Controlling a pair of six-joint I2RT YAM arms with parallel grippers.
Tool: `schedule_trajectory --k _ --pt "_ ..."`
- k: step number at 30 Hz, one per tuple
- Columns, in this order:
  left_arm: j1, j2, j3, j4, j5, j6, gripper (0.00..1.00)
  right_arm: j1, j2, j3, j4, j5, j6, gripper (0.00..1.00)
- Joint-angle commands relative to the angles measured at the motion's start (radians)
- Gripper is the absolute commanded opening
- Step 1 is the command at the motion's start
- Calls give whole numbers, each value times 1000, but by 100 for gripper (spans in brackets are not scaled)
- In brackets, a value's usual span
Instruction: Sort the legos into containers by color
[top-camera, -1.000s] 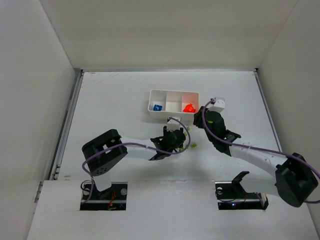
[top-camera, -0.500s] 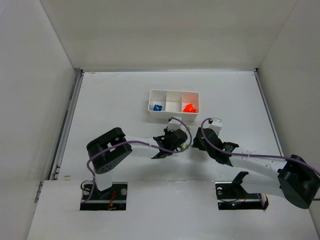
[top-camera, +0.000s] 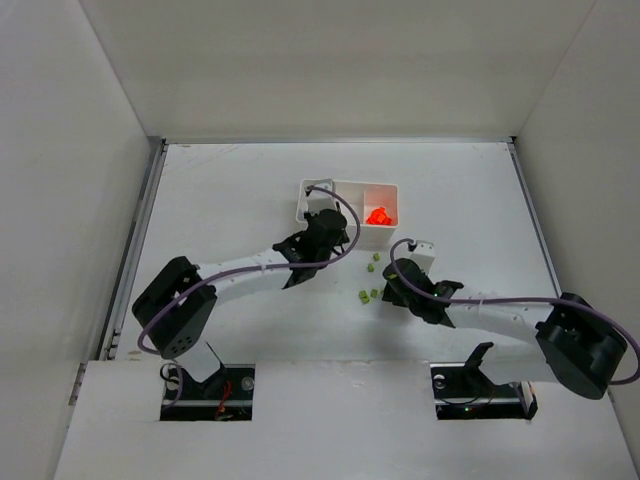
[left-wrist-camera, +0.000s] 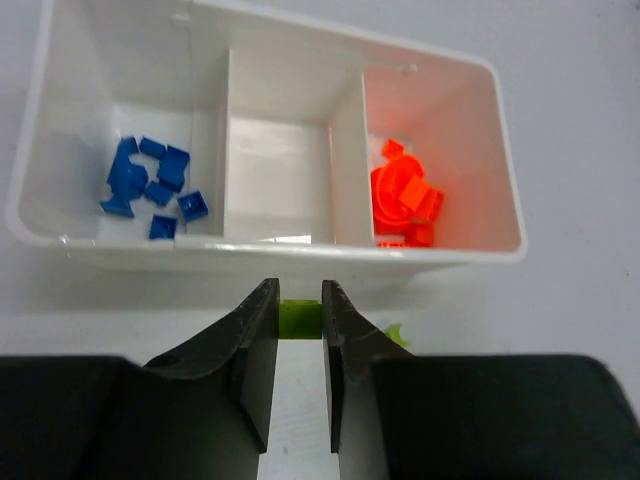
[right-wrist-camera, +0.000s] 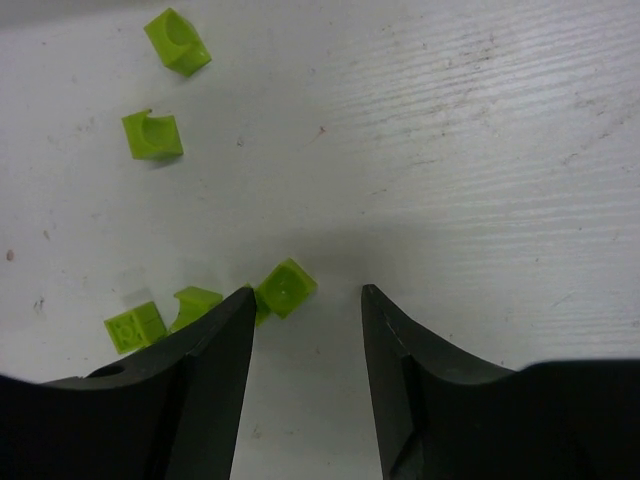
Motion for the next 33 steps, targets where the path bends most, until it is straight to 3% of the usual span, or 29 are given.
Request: schedule_trajectory --k 1,8,13,18,27,33 --pt "53 47 82 59 31 53 15 9 23 48 15 4 16 50" --pt "127 233 260 44 105 88 16 10 61 62 21 7 19 40" --pt "136 268 314 10 108 88 33 10 75 63 32 27 11 32" --pt "115 133 193 36 88 90 40 24 43 54 32 55 5 24" --pt "-28 -201 -198 87 4 44 40 23 -78 166 15 84 -160 22" --pt "-143 -309 -370 82 -76 -68 41 -29 62 388 148 -12 -320 22"
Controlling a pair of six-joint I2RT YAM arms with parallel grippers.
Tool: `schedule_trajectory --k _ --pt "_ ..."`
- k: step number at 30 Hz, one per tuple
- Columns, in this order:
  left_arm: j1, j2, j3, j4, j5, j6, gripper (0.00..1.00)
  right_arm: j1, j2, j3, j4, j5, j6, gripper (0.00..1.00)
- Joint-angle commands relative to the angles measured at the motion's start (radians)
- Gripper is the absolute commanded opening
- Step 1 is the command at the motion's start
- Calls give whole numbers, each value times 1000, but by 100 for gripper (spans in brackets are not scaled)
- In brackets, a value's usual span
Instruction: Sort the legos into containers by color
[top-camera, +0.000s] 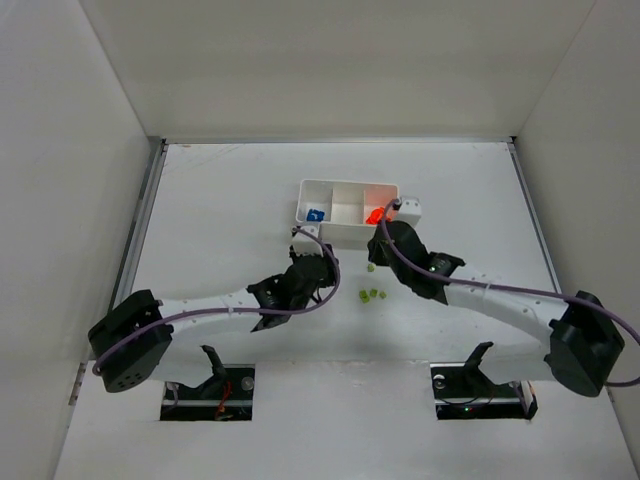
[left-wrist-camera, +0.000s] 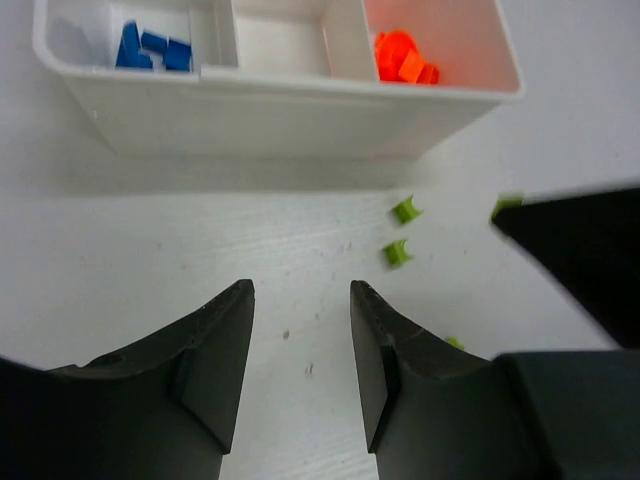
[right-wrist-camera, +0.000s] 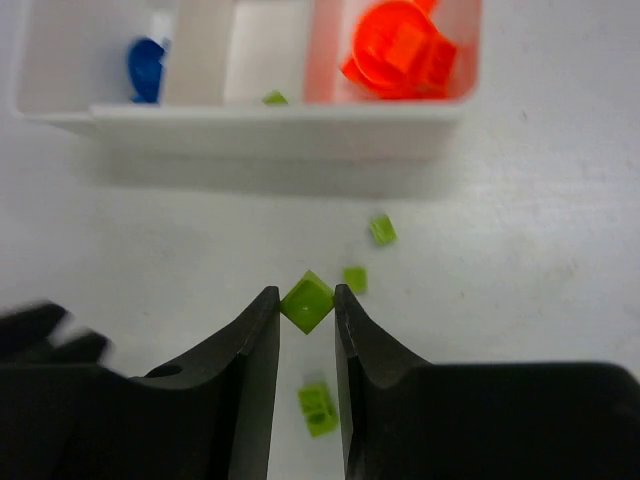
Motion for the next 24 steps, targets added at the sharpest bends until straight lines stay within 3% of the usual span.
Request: schedule_trajectory --k 1,9,12,17,24 --pt "-40 -41 -64 21 -70 -88 41 -31 98 149 148 -61 -127 22" --pt "-141 29 -78 30 -69 -188 41 -133 421 427 227 -140 -193 23" --pt "-189 68 -57 36 -66 -201 43 -148 487 481 233 -142 -199 34" --pt "-244 134 -14 27 -36 -204 43 -144 458 484 247 -133 -225 57" --pt "-284 273 106 -19 37 -273 42 -144 295 317 268 -78 -205 58"
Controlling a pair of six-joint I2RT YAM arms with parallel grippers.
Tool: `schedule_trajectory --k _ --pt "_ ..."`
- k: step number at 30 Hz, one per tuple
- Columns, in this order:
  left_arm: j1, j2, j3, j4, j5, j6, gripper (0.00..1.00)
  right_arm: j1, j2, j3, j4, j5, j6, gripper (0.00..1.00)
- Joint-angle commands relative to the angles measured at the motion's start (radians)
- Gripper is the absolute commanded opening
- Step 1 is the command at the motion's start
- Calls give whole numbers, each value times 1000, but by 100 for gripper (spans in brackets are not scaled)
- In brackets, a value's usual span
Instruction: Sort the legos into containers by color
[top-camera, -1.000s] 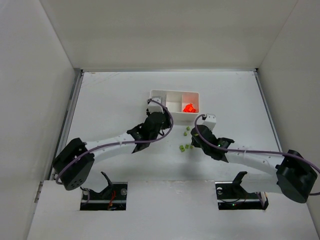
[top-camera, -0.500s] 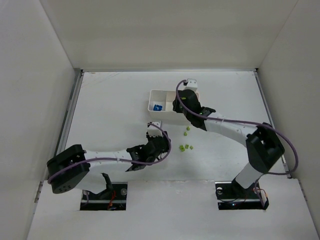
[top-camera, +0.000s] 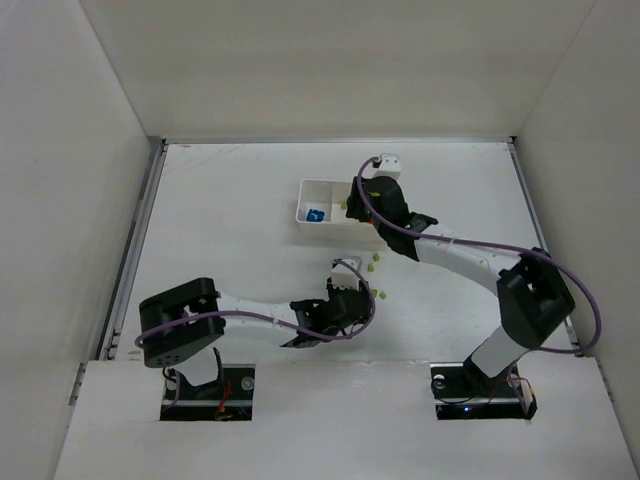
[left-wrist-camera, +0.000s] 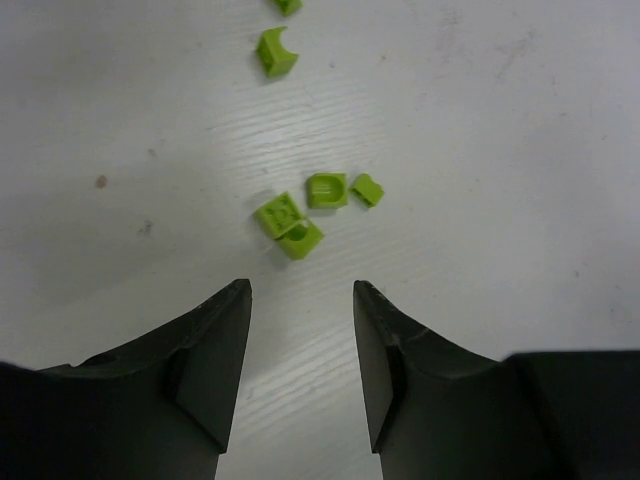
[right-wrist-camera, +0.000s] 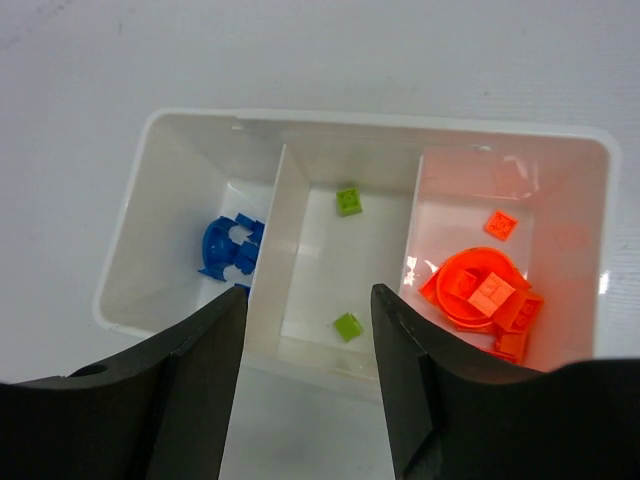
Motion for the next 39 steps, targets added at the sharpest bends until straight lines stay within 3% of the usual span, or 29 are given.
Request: schedule_trajectory --k 1,13,20,29,34,39 --pt "-16 57 77 -15 16 -57 42 6 -123 -87 70 48 13 58" --pt "-11 178 190 -176 -96 -137 36 -31 -467 -430 52 7 134 57" --pt "13 253 253 -171 -53 -114 40 -34 -548 -562 38 -1 201 58" --pt "32 256 249 -220 -81 -94 29 -25 -630 -688 35 -4 269 58" --pt "23 174 217 -225 -82 -60 14 1 -646 -707 -14 7 301 58" --pt "61 -13 186 -205 -72 4 13 41 -636 -734 -65 5 350 53"
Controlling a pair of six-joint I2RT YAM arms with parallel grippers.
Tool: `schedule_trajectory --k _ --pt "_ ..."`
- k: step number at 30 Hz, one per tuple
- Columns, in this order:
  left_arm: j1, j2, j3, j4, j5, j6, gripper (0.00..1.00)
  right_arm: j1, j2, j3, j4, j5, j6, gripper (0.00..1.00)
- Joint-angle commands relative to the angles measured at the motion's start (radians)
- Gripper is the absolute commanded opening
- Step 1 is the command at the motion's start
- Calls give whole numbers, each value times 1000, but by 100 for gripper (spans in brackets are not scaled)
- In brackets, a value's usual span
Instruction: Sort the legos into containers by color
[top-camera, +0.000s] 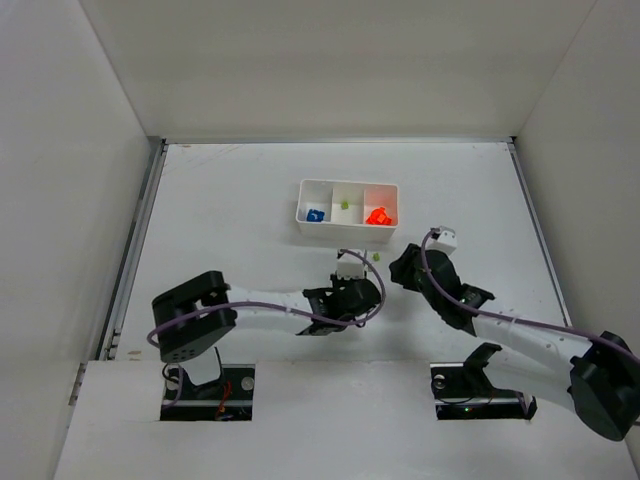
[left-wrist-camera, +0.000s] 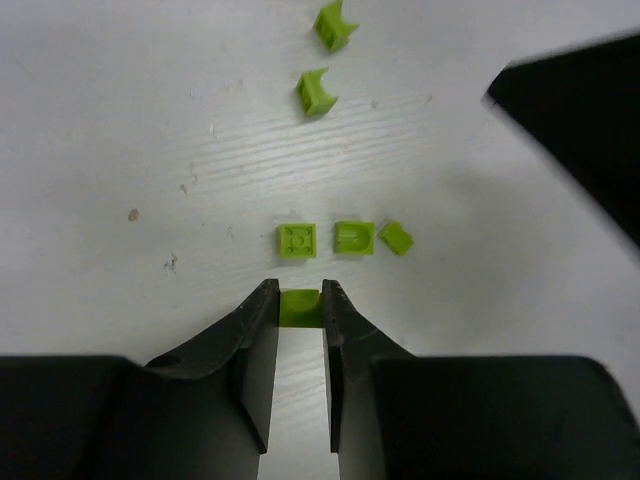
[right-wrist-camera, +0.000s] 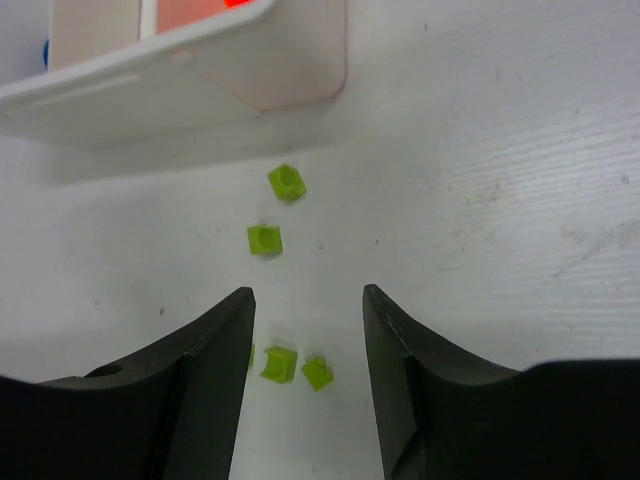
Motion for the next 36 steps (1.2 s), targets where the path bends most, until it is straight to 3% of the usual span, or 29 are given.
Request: schedule_trajectory --k 1,6,12,19,22,26,32,36 --pt "51 -167 3 14 -4 64 13 47 5 -16 -48 5 56 52" --pt "231 -208 49 86 94 143 13 124 68 -12 -67 16 75 46" --pt "420 -63 236 130 183 228 15 207 115 10 -91 67 102 47" --pt "506 204 474 78 237 277 17 299 163 57 -123 79 87 48" --pt "522 247 505 70 233 274 29 320 198 68 -127 73 88 48" --pt "520 191 465 84 225 282 40 325 256 82 -110 73 90 50" --pt "474 1 275 142 190 308 40 307 339 125 -99 114 62 49" --pt "428 -134 109 181 144 299 40 294 387 158 -107 156 58 43"
